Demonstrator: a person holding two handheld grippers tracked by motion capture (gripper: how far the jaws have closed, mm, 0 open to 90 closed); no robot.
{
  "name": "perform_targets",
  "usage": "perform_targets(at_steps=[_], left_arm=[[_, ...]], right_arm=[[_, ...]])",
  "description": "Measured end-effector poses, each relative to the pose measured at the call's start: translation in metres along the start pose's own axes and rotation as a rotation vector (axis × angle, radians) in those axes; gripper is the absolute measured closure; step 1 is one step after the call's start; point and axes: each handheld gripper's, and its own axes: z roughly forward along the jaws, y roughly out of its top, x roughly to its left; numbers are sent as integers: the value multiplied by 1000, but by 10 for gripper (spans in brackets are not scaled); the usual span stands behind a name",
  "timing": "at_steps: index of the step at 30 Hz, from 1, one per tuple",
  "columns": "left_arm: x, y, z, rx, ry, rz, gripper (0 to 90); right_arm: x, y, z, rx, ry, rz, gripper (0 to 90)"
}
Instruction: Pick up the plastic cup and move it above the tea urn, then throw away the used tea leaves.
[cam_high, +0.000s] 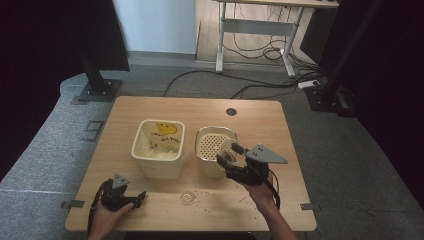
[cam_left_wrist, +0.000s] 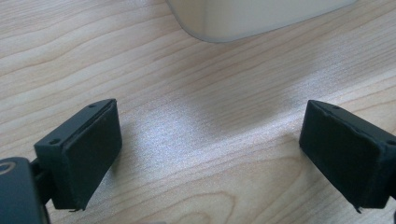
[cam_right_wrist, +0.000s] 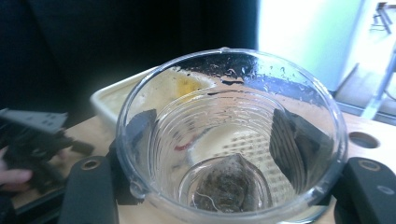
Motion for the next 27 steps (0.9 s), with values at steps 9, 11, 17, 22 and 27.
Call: perform_targets(at_steps=[9,11,17,22,27], left_arm=[[0,0,0,0,0,1,53],[0,0,0,0,-1,1,52],[0,0,0,1,-2,2,50],[0,0,0,2,-3,3,46],[0,0,0,1,-3,2,46]], right_arm=[[-27,19,11,0,-77,-6,333],[-32,22,15,11,-89,-11,332],[-44,30,27,38,-127,-33,330],[-52,35,30,34,-155,-32,328],[-59,36,33,11,-173,-37,325]])
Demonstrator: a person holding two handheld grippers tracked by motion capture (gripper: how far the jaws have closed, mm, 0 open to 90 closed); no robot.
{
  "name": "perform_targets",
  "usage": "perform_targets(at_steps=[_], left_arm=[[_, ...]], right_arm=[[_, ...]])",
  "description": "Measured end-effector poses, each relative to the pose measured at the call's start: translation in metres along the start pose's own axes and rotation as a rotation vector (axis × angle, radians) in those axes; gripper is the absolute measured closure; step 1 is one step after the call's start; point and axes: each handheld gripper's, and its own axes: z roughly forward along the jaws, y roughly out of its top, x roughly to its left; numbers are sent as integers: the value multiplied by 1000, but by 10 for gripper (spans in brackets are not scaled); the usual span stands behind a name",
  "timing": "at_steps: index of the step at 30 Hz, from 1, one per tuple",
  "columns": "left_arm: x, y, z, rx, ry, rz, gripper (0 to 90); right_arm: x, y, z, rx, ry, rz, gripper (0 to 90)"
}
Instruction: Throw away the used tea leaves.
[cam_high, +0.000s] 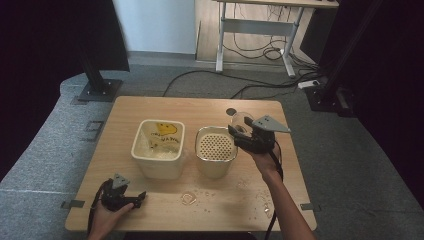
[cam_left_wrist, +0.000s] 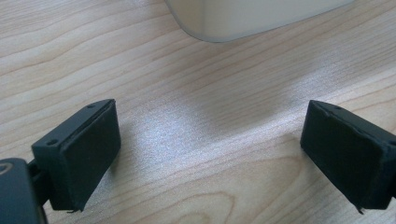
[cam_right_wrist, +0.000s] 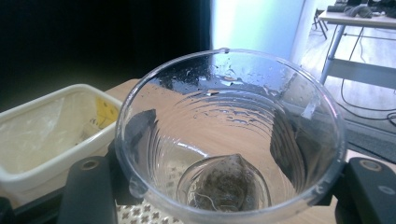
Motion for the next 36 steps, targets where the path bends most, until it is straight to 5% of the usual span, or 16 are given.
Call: perform_targets(at_steps=[9,13,14,17,19,25,29,30,33,36], left_arm=[[0,0,0,1,-3,2,44],[0,0,0,0,-3,3,45],[0,0,0,0,-3,3,44],[0,0,0,0,-4,3,44],[0,0,0,1,-4,5,44],[0,0,0,2,-7,10,42],[0,0,0,2,-7,10,41],[-1,0,0,2,-8,10,40],[-1,0,0,3,-8,11,40],[-1,0,0,4,-8,11,39]], right_arm=[[3,4,10,22,-46,-87,324],[7,7,14,44,-85,-167,323],[11,10,16,57,-115,-238,322],[14,12,18,65,-142,-290,322],[21,15,22,78,-169,-386,321],[29,16,32,122,-206,-518,321],[33,16,35,133,-210,-562,321],[37,15,37,146,-214,-612,321],[40,14,38,153,-215,-643,321],[45,11,44,176,-244,-738,321]])
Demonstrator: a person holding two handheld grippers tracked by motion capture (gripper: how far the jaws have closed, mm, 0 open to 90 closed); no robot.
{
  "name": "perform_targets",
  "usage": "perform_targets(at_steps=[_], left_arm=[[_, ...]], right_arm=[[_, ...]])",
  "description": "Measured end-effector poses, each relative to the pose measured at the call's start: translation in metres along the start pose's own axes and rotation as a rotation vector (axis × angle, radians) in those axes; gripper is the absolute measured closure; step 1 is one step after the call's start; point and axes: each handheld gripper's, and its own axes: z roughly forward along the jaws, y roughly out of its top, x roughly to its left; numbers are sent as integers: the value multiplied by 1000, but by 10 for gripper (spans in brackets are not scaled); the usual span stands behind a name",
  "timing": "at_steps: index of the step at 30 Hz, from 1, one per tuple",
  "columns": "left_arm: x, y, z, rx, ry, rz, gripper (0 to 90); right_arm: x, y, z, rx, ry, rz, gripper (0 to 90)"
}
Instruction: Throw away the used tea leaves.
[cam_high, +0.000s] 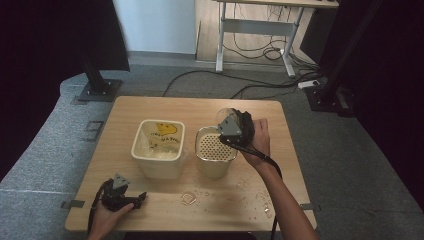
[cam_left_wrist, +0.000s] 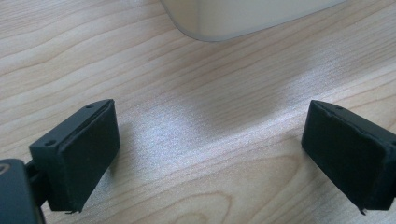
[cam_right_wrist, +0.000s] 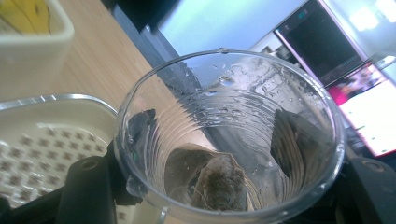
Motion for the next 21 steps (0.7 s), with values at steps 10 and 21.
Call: perform_targets(at_steps=[10,21], left_arm=[[0,0,0,1,-2,2,33],[0,1,1,7,-6,7,18]], right_arm=[[35,10,21,80,-55,-425,324],[58,4,31,143,-184,-919,331]])
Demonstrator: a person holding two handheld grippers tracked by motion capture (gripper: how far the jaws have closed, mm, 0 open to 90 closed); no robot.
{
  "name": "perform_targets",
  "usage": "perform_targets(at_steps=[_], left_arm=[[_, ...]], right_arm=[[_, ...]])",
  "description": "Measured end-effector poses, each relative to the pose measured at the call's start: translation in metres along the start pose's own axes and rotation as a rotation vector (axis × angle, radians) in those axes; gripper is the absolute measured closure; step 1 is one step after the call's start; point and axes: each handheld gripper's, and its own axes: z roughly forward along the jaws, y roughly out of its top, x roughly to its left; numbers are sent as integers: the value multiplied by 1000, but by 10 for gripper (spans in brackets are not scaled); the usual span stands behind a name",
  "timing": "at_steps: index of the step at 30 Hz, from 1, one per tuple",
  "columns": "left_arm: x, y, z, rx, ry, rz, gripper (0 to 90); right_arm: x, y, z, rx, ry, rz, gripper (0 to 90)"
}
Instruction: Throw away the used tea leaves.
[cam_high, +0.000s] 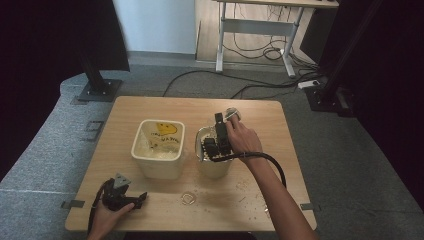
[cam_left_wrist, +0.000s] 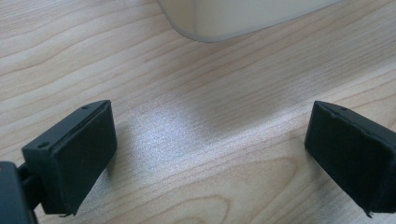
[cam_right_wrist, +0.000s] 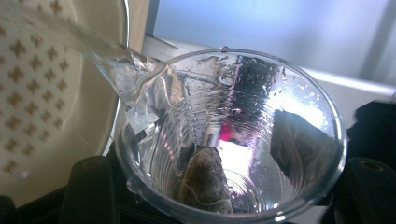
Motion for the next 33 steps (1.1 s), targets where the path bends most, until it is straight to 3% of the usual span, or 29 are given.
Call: perform_targets(at_steps=[2,5,6,7,11,14,15,16,18,19,22,23,24,27,28,29,30,31,32,33], left_arm=[[0,0,0,0,0,0,18],[0,0,0,0,0,0,18],[0,0,0,0,0,0,18],[0,0,0,0,0,0,18],[0,0,0,1,0,0,18],[0,0,0,0,0,1,19],[0,0,0,0,0,1,20],[0,0,0,0,0,2,20],[0,0,0,0,-2,2,20],[0,0,0,0,-1,2,20],[0,0,0,0,-1,2,20],[0,0,0,0,-1,3,20],[0,0,0,0,-1,2,19],[0,0,0,0,-1,3,20],[0,0,0,0,-2,2,19],[0,0,0,0,-2,2,19],[0,0,0,-1,-2,2,19],[0,0,0,-1,-2,3,19],[0,0,0,-1,-2,2,19],[0,0,0,-1,-2,2,19]], right_arm=[[2,1,0,11,-20,-79,332],[2,1,-1,24,-49,-158,335],[4,2,-1,25,-69,-227,337],[4,2,-1,25,-69,-227,337],[4,5,2,48,-131,-374,342],[5,11,4,63,-137,-495,343],[5,11,4,63,-137,-495,343],[6,12,4,58,-142,-526,344],[3,13,4,66,-151,-493,343],[4,15,3,63,-154,-500,343],[16,19,1,45,-150,-602,342],[16,19,0,52,-157,-602,340],[13,19,2,62,-157,-541,338],[16,19,2,66,-151,-568,334],[15,18,2,61,-128,-485,334],[15,18,2,61,-128,-485,334],[14,18,2,55,-117,-441,333],[12,18,3,49,-98,-366,331],[7,18,1,17,-65,-218,332],[7,18,1,17,-65,-218,332]])
